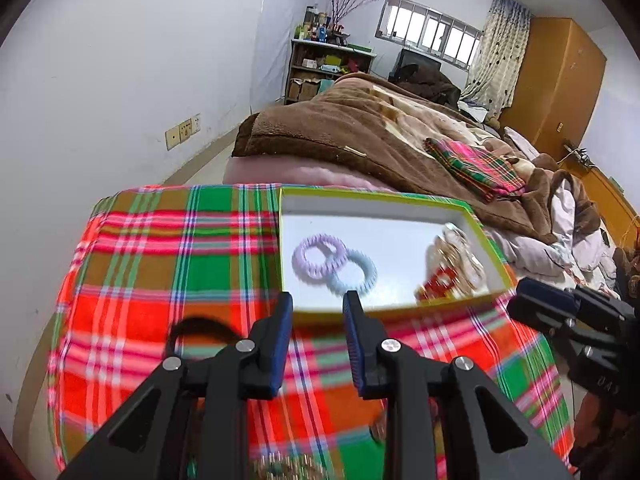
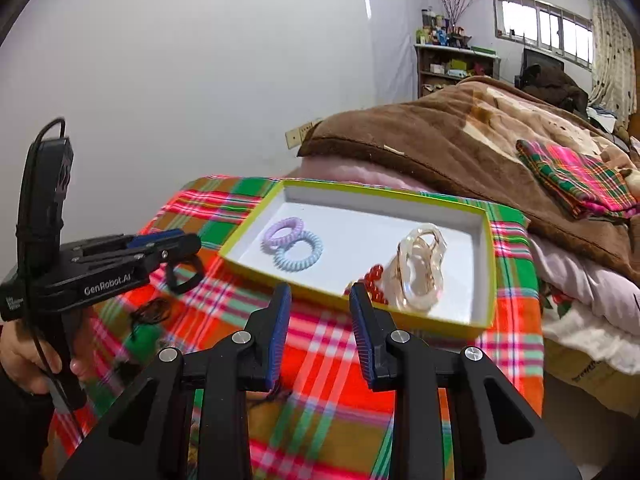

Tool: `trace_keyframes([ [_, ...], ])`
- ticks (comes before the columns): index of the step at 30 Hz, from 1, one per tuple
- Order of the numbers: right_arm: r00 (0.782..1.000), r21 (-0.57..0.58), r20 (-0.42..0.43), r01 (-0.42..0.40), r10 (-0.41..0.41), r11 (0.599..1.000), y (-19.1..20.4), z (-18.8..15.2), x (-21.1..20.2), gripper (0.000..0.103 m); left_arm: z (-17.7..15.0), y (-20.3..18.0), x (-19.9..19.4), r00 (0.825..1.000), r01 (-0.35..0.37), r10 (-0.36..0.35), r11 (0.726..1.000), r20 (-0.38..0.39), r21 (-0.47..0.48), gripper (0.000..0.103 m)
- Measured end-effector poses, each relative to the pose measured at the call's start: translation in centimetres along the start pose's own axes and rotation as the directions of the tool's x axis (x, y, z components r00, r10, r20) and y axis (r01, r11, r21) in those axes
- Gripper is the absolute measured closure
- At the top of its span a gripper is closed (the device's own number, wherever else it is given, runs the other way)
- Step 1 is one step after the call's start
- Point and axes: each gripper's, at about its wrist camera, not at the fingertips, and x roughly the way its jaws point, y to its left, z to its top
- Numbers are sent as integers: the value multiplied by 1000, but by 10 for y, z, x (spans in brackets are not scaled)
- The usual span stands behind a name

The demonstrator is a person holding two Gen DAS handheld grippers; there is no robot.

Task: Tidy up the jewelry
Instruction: 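Move both open tools back over the remaining jewelry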

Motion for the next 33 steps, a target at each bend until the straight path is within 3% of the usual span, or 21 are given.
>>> trace_keyframes([
  [16, 996, 29, 76, -43, 40, 999, 33, -60, -91, 72, -79, -10, -89, 998, 5, -3, 999, 55, -42, 76],
  [29, 994, 21, 92, -59, 57, 998, 50, -93, -116, 72, -116, -11, -125, 995, 9, -1, 996, 98, -89, 76],
  [33, 993, 30, 95, -76, 73, 997, 52, -101, -118, 63, -124, -12, -130, 995, 8, 1, 996, 102, -88, 76],
])
